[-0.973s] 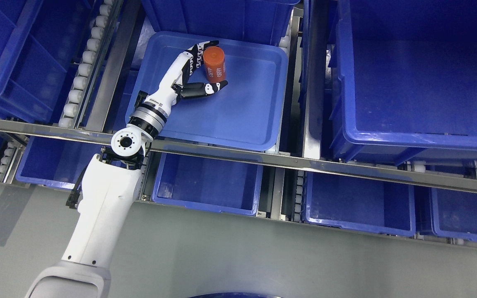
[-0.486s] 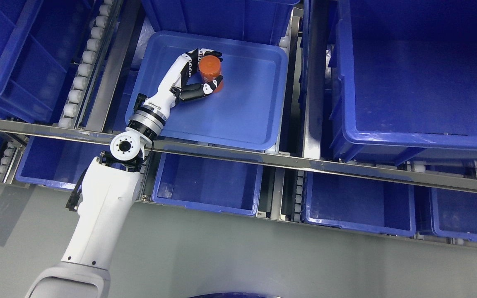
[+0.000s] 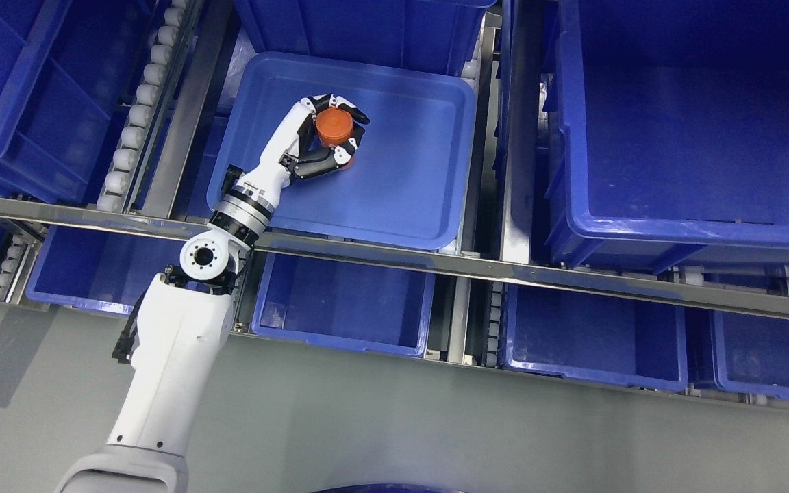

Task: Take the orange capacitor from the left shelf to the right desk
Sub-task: 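Close the left hand fingers around the orange capacitor, then lift the orange capacitor up out of the blue bin with the left hand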

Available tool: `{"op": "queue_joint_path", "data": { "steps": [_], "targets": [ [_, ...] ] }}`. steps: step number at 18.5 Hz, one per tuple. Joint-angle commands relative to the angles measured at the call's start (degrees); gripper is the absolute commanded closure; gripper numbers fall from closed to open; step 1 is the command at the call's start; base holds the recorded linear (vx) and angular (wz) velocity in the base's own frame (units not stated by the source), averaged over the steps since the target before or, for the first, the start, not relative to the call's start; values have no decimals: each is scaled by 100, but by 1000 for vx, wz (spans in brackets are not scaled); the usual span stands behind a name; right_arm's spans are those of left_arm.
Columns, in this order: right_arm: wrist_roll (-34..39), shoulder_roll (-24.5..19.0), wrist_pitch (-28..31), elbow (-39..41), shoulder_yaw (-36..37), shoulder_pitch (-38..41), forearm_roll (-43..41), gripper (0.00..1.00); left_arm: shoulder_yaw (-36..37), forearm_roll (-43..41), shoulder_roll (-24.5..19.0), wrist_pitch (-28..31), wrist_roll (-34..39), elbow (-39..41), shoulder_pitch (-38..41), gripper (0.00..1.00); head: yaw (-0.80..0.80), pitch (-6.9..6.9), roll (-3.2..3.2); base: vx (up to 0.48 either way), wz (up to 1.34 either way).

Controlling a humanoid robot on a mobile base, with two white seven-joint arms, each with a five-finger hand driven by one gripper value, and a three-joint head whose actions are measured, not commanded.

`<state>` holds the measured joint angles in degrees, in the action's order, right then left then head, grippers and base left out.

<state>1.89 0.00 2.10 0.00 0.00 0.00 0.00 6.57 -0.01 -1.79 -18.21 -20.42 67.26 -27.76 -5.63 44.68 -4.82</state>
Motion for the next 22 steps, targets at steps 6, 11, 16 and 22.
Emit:
{"op": "queue_joint_path", "data": {
  "steps": [6, 11, 16, 22],
  "targets": [
    [-5, 100, 1, 193, 61, 79, 0, 0, -367, 97, 79, 1, -58, 1340, 16, 100, 0, 0, 0, 0, 0],
    [-5, 100, 1, 193, 61, 79, 0, 0, -393, 299, 79, -322, 47, 2238, 130, 98, 0, 0, 0, 0, 0],
    [-5, 100, 10, 193, 61, 79, 0, 0, 53, 343, 79, -1183, 1661, 2756, 647, 98, 0, 0, 0, -5, -7],
    [-5, 100, 1, 193, 61, 79, 0, 0, 90, 352, 79, -1633, 1911, 2757, 1246, 98, 0, 0, 0, -78, -70]
  ]
}}
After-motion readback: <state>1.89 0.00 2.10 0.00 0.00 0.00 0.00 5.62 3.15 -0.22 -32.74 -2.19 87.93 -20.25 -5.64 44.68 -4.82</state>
